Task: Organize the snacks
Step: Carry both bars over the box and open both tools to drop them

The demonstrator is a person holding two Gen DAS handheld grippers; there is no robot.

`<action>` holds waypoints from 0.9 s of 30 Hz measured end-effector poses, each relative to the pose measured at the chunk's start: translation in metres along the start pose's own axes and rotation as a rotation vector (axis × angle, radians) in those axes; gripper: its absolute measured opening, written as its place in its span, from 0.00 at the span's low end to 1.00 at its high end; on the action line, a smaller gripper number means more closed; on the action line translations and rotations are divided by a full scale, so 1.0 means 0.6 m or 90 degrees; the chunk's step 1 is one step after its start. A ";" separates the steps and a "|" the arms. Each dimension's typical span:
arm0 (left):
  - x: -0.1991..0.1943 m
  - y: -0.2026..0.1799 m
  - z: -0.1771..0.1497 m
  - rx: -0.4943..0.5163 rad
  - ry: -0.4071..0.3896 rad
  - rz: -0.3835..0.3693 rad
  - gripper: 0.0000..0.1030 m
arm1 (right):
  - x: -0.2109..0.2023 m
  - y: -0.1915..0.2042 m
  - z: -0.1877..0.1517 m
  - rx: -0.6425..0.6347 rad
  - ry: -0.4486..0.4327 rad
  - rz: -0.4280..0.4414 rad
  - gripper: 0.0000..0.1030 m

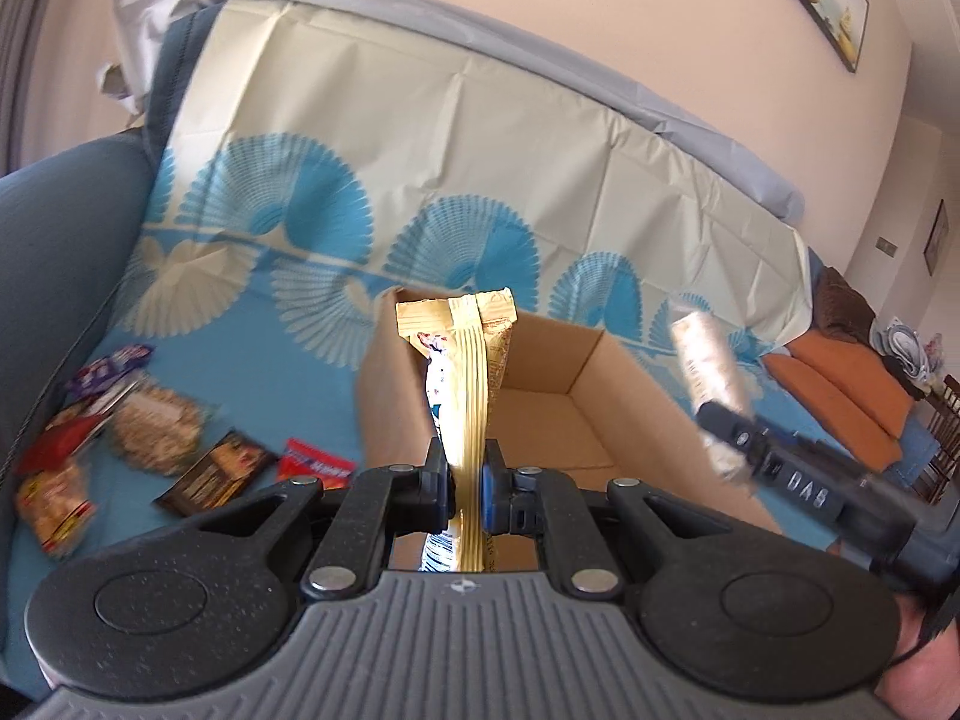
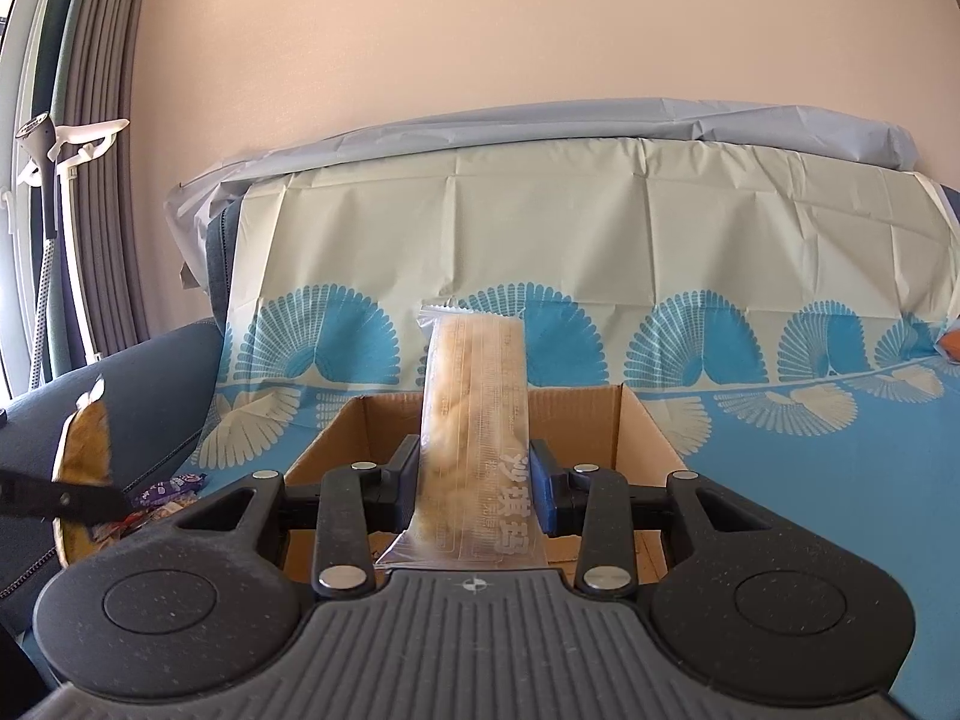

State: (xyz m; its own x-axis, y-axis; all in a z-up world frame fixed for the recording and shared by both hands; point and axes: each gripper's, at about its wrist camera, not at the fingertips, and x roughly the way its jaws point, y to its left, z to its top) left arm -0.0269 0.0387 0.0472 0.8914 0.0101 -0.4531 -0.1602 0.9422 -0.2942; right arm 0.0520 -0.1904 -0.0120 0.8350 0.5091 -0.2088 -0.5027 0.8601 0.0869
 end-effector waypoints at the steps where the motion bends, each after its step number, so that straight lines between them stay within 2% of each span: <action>1: 0.008 -0.012 0.007 -0.001 -0.001 -0.005 0.10 | 0.001 -0.002 0.000 0.002 0.000 -0.001 0.37; 11: 0.065 -0.092 0.048 0.018 -0.002 -0.044 0.10 | 0.002 -0.014 -0.002 0.018 0.000 -0.014 0.33; 14: 0.079 -0.111 0.057 0.021 0.006 -0.057 0.13 | 0.005 -0.016 -0.003 0.019 0.005 -0.017 0.34; 15: 0.084 -0.116 0.059 0.021 0.010 -0.063 0.19 | 0.005 -0.015 -0.003 0.019 0.005 -0.023 0.34; 16: 0.087 -0.121 0.060 0.023 0.013 -0.071 0.31 | 0.005 -0.015 -0.003 0.019 0.006 -0.026 0.39; 17: 0.088 -0.124 0.060 0.027 0.013 -0.074 0.38 | 0.005 -0.016 -0.003 0.020 0.005 -0.028 0.44; 18: 0.088 -0.127 0.058 0.032 0.014 -0.073 0.49 | 0.004 -0.016 -0.003 0.020 0.005 -0.030 0.45; 24: 0.076 -0.106 0.030 0.027 0.009 -0.061 0.62 | 0.004 -0.021 -0.004 0.025 0.008 -0.045 0.46; 27: 0.065 -0.088 0.017 0.019 -0.006 -0.052 0.64 | 0.006 -0.020 -0.004 0.025 0.010 -0.051 0.46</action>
State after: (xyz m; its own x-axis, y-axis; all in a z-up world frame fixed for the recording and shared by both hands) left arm 0.0206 -0.0075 0.0539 0.9048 -0.0648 -0.4209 -0.0736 0.9497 -0.3045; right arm 0.0607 -0.1990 -0.0160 0.8680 0.4389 -0.2322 -0.4257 0.8985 0.1070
